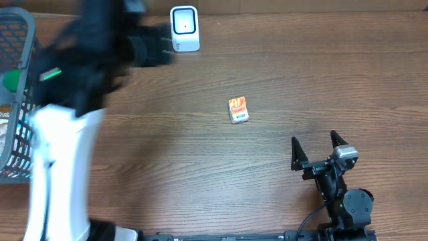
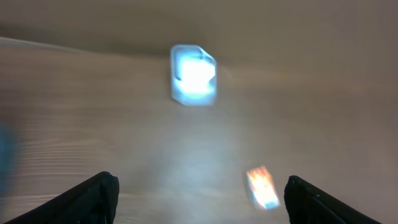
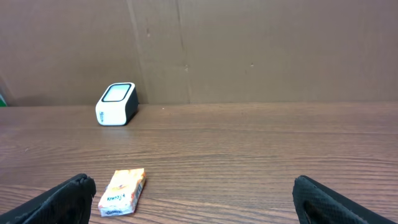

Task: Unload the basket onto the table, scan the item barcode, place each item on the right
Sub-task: 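Reach the left gripper into the basket and grasp the teal packet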

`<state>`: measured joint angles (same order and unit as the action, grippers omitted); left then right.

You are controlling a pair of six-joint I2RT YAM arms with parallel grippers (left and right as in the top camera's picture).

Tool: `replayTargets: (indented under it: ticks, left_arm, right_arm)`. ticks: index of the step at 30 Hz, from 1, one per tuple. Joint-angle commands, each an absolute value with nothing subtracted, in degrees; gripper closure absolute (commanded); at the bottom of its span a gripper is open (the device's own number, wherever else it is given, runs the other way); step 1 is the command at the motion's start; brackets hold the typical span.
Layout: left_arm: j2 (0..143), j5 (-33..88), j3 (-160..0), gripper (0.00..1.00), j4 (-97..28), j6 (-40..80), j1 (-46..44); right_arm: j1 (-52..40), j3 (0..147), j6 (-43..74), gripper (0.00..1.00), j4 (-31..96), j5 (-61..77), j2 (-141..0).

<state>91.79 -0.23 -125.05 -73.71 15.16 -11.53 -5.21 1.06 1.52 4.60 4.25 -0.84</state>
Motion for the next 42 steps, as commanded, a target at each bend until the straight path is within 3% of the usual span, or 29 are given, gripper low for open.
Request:
replayTargets:
  ticks: [1, 9, 14, 32, 42]
  left_arm:
    - [87.0, -2.2, -126.2, 0.13, -72.8, 12.6, 0.4]
    - [87.0, -6.2, -126.1, 0.16, -71.4, 15.1, 23.6]
    - [90.4, -6.7, -125.4, 0.2, -71.3, 18.7, 31.6]
    - [102.0, -19.9, -125.4, 0.19, -74.0, 21.6, 35.5]
    - [106.5, -17.2, -125.3, 0.18, -75.0, 21.2, 41.9]
  right_arm:
    - [-4.8, 0.4, 1.8, 0.0, 4.4, 4.4, -0.2]
    - [-4.8, 0.4, 1.8, 0.0, 4.4, 4.4, -0.2]
    - [-4.8, 0.4, 1.9, 0.0, 4.4, 4.4, -0.2]
    - [-4.8, 0.4, 1.9, 0.0, 4.4, 4.4, -0.2]
    - [-4.8, 0.4, 1.8, 0.0, 4.4, 4.4, -0.2]
